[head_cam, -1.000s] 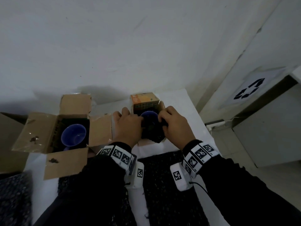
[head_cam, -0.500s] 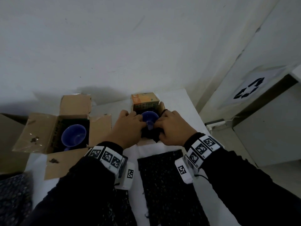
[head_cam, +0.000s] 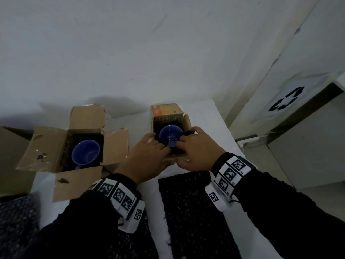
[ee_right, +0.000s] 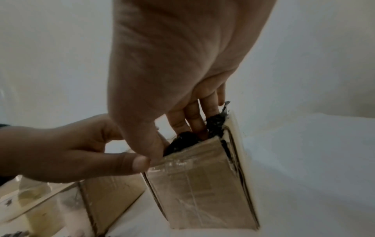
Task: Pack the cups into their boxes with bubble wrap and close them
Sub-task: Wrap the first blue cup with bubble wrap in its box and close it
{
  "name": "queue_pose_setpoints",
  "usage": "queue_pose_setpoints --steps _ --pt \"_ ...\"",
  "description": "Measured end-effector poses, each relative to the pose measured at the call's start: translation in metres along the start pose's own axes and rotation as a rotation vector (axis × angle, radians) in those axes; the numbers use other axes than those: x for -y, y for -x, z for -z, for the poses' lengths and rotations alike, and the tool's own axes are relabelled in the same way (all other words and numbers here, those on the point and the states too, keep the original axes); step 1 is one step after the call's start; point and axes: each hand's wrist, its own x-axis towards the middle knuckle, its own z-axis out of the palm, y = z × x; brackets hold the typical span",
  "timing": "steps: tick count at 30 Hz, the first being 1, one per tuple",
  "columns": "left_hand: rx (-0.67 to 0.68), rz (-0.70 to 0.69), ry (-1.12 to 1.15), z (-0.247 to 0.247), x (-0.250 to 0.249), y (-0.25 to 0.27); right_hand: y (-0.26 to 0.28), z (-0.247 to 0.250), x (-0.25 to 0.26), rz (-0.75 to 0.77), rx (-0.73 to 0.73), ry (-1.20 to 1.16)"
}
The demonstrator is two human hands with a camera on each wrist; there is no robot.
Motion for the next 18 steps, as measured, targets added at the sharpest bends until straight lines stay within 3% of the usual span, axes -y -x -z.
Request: queue_pose_setpoints --steps 3,7,13,18 --pt "0.015 0.076 -0.066 0.002 -0.004 0.003 0.006 -0.005 -0.003 0.014 -0.014 0.072" --pt "0.076 0.182 -0.061 0.000 -0.012 0.006 0.007 -0.006 0.003 -0.087 0.051 0.123" --pt "0.303 0.213 -0.023 0.000 -0.012 -0.002 -0.003 0.002 -0.004 -0.065 0.174 0.073" --pt "0.373 0.258 -0.104 0.010 -0.014 -0.006 0.002 -0.003 -0.020 -0.096 0.002 0.075"
